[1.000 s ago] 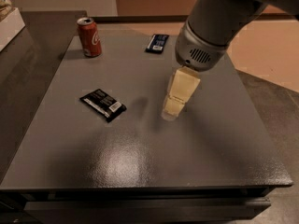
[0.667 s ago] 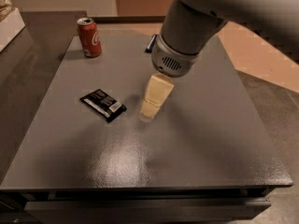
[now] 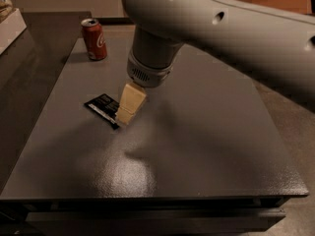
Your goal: Pick rxbar chocolate
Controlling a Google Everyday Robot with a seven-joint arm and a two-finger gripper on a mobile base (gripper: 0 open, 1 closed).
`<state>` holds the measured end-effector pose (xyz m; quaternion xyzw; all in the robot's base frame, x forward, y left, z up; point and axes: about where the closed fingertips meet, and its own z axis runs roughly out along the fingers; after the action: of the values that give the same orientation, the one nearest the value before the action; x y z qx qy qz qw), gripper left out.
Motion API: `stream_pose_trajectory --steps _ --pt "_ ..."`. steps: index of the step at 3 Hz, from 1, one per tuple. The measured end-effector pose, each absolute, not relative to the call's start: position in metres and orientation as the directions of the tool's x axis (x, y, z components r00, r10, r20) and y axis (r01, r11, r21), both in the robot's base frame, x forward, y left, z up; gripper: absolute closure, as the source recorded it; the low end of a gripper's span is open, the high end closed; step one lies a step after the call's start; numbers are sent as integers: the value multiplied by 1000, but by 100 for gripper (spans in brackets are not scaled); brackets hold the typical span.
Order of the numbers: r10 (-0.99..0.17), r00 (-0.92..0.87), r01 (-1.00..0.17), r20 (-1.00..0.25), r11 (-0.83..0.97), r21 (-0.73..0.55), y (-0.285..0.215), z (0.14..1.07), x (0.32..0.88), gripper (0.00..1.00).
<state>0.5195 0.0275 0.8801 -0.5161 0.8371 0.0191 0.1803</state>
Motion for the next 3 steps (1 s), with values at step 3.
stream_pose_trajectory --steps 3 --pt "-806 -499 -842 -319 538 -41 89 835 521 0"
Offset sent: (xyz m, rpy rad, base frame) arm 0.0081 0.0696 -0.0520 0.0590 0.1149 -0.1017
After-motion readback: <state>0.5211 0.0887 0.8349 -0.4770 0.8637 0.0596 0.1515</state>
